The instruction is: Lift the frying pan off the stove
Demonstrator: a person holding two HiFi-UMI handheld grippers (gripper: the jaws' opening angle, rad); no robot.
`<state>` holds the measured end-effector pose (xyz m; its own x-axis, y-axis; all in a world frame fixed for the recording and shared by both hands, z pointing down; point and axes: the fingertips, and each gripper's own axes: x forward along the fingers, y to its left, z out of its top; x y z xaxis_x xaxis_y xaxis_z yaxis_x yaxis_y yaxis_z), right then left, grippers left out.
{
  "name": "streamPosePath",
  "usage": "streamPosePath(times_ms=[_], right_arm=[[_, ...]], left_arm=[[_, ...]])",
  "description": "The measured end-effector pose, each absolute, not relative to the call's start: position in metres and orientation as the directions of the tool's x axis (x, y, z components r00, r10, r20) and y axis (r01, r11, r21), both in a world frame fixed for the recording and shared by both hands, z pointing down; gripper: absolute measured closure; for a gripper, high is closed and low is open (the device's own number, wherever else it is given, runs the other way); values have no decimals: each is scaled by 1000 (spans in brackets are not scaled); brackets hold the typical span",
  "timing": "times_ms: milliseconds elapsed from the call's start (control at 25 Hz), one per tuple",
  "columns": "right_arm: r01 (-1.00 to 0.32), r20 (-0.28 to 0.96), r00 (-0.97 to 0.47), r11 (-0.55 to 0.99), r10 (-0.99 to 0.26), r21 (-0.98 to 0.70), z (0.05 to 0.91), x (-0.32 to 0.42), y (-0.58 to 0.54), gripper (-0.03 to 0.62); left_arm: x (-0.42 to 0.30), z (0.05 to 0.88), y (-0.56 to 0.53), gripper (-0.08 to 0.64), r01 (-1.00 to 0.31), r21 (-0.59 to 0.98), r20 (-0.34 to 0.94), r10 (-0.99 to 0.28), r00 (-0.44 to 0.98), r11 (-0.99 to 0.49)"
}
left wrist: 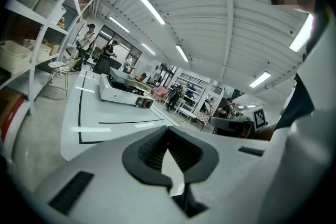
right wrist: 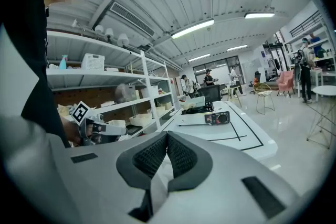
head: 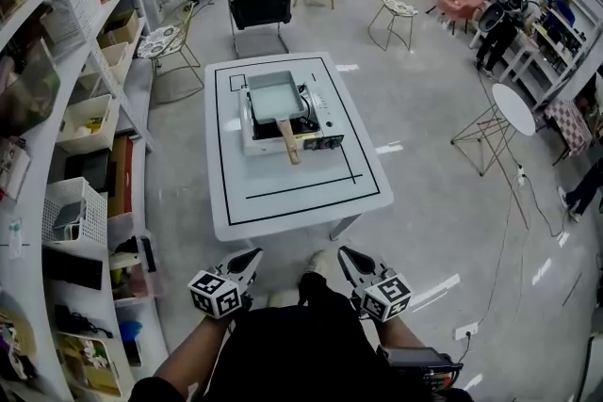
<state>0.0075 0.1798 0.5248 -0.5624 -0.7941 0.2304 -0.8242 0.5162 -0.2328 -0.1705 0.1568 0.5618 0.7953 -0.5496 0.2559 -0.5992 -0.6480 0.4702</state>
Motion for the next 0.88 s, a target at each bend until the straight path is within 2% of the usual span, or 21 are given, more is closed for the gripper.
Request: streamPosePath(times_ms=[880], right_arm=[[-819,251,-572,529,-781,-221,523,2,138,568]], left_arm=[[-174,548,116,551,-617,439,269,-560,784,-653]])
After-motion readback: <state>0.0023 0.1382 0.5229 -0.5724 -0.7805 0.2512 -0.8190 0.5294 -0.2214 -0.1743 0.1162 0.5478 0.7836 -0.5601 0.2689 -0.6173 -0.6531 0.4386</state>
